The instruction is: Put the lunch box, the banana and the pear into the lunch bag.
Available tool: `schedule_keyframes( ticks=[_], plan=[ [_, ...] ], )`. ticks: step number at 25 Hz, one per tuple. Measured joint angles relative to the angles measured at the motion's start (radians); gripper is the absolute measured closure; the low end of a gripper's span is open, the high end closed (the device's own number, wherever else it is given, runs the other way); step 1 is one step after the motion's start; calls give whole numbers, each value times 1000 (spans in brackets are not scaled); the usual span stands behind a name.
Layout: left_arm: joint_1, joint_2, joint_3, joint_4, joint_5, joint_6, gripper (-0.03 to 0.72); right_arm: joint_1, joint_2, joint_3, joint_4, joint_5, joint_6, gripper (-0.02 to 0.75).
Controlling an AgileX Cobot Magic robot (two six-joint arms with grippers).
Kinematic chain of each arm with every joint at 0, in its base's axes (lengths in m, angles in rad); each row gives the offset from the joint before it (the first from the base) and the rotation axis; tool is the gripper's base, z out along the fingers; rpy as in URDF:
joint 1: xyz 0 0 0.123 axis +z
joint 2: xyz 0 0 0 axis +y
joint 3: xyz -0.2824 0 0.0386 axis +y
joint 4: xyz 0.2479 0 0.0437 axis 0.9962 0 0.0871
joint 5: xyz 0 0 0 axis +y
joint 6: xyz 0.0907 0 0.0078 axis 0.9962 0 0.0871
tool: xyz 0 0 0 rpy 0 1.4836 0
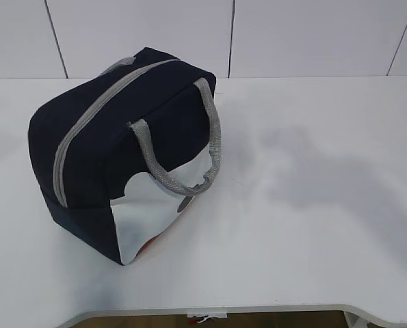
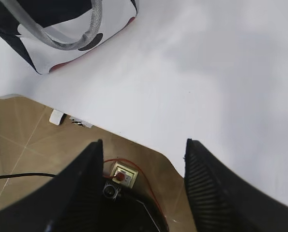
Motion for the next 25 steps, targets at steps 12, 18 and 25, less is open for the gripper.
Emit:
schedule_keyframes(
  ticks=[12, 18, 25],
  plan=[
    [0, -338, 272, 2, 3, 0, 362, 0, -303, 157, -62, 6, 2, 300],
    [0, -500, 415, 2, 3, 0, 402, 0, -440, 251, -83, 8, 2, 301],
    [0, -720, 592, 2, -6, 0, 421, 0, -618, 395, -96, 10, 2, 301]
  ],
)
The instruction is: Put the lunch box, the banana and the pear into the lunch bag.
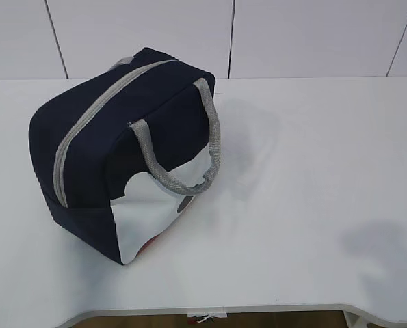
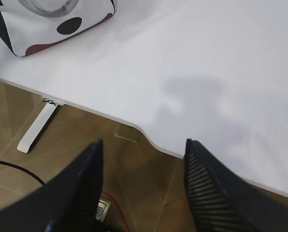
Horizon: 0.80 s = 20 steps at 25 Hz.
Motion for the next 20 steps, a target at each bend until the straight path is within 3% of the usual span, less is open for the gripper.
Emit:
schedule_keyframes(
  ticks=[12, 20],
  plan=[
    [0, -291, 269, -14, -97, 0, 442, 0, -240, 208, -16, 4, -2, 301],
    [0, -294, 302, -18, -133, -12, 450, 0, -241, 231, -35, -86, -2, 301]
  ],
)
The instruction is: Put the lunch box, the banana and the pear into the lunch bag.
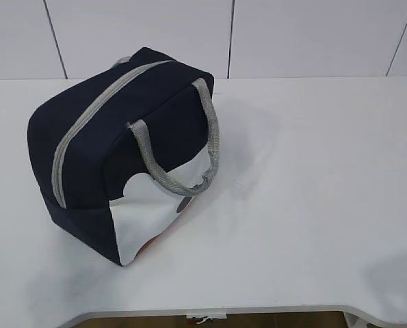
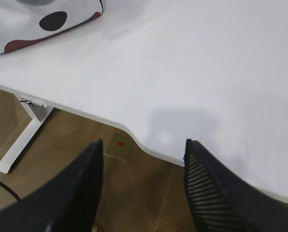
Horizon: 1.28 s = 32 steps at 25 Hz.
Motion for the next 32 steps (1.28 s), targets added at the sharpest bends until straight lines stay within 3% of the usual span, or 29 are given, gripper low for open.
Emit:
schedule_keyframes(
  ticks=[7, 22, 25, 32],
  plan=[
    [0, 0, 0, 92, -10, -118, 450, 0, 0, 23, 0, -33, 0, 301],
    [8, 0, 0, 98, -10, -129, 452, -12, 0, 23, 0, -37, 2, 302],
    [67, 0, 0, 98, -10, -129, 452, -70, 0, 23, 0, -37, 2, 302],
    [296, 0, 0, 98, -10, -129, 452, -209, 0, 23, 0, -37, 2, 302]
  ],
)
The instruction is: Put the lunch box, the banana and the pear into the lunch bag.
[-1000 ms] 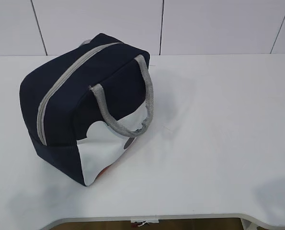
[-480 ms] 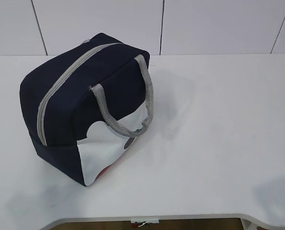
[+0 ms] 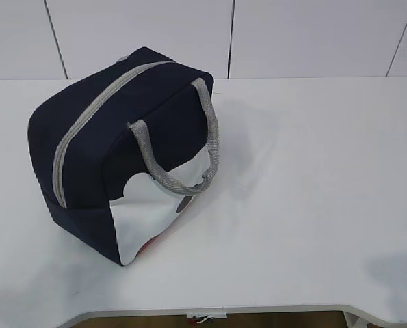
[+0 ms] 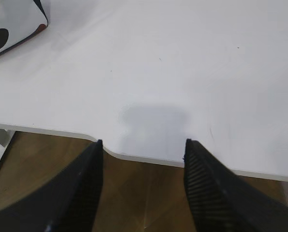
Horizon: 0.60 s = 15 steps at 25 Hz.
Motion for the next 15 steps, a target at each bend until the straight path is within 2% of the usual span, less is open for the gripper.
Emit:
schedule_keyframes(
  ticks=[3, 15],
  plan=[
    [42, 0, 0, 0, 0, 0, 452, -5, 0, 0, 0, 0, 0, 302],
    [47, 0, 0, 0, 0, 0, 454, -7, 0, 0, 0, 0, 0, 302]
  ],
)
